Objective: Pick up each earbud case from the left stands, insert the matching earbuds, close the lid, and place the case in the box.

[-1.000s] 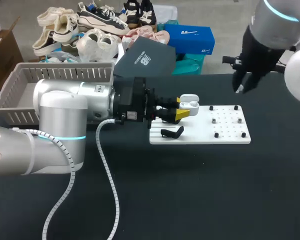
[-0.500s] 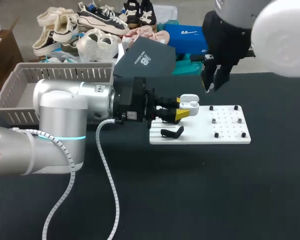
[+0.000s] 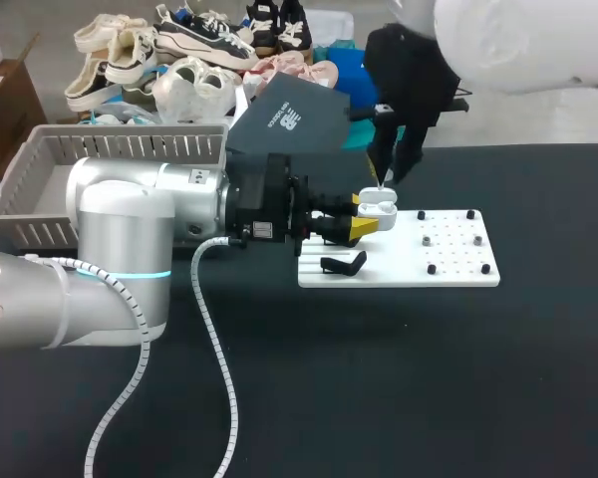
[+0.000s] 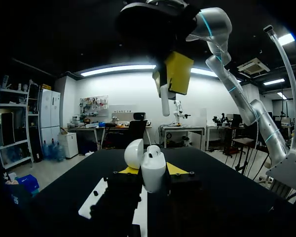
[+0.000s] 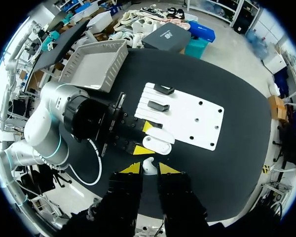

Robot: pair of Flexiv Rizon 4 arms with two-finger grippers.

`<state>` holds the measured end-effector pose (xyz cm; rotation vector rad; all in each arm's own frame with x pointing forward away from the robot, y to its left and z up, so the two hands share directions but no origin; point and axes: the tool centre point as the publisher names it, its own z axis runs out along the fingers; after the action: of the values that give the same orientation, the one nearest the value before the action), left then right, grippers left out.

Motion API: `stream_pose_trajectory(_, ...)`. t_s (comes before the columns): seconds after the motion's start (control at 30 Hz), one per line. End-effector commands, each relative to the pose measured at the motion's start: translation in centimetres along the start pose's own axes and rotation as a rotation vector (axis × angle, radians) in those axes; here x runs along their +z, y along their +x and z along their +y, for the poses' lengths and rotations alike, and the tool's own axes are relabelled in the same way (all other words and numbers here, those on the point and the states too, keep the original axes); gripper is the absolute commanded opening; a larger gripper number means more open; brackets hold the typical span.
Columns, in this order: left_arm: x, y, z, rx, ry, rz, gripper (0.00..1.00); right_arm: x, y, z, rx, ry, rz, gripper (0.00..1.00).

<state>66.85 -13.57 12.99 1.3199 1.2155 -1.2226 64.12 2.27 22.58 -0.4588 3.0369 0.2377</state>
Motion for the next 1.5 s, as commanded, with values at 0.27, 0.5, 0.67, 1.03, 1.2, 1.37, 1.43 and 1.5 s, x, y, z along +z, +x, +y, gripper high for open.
stream_pose_trajectory(0.27,0.0,0.0,0.1,0.000,0.001,0.001,0.00,0.2,0.0,0.5,0.040,-0.070,-0.041,0.00)
stream_pose_trajectory(0.5,0.0,0.0,0.1,0.000,0.001,0.001,0.00,0.6,-0.2,0.6,0.054,-0.126,-0.096,0.00)
stream_pose_trajectory(0.67,0.0,0.0,0.1,0.000,0.001,0.001,0.00,0.9,-0.1,0.9,0.037,-0.131,-0.110,0.00)
stream_pose_trajectory(1.03,0.0,0.0,0.1,0.000,0.001,0.001,0.00,1.5,0.1,1.3,0.016,-0.109,-0.117,0.00)
stream_pose_trajectory(1.2,0.0,0.0,0.1,0.000,0.001,0.001,0.00,1.5,0.1,1.3,0.016,-0.109,-0.117,0.00)
stream_pose_trajectory(1.37,0.0,0.0,0.1,0.000,0.001,0.001,0.00,1.5,0.1,1.3,0.016,-0.109,-0.117,0.00)
stream_pose_trajectory(1.43,0.0,0.0,0.1,0.000,0.001,0.001,0.00,1.5,0.1,1.3,0.016,-0.109,-0.117,0.00)
stream_pose_trajectory(1.5,0.0,0.0,0.1,0.000,0.001,0.001,0.00,1.5,0.1,1.3,0.016,-0.109,-0.117,0.00)
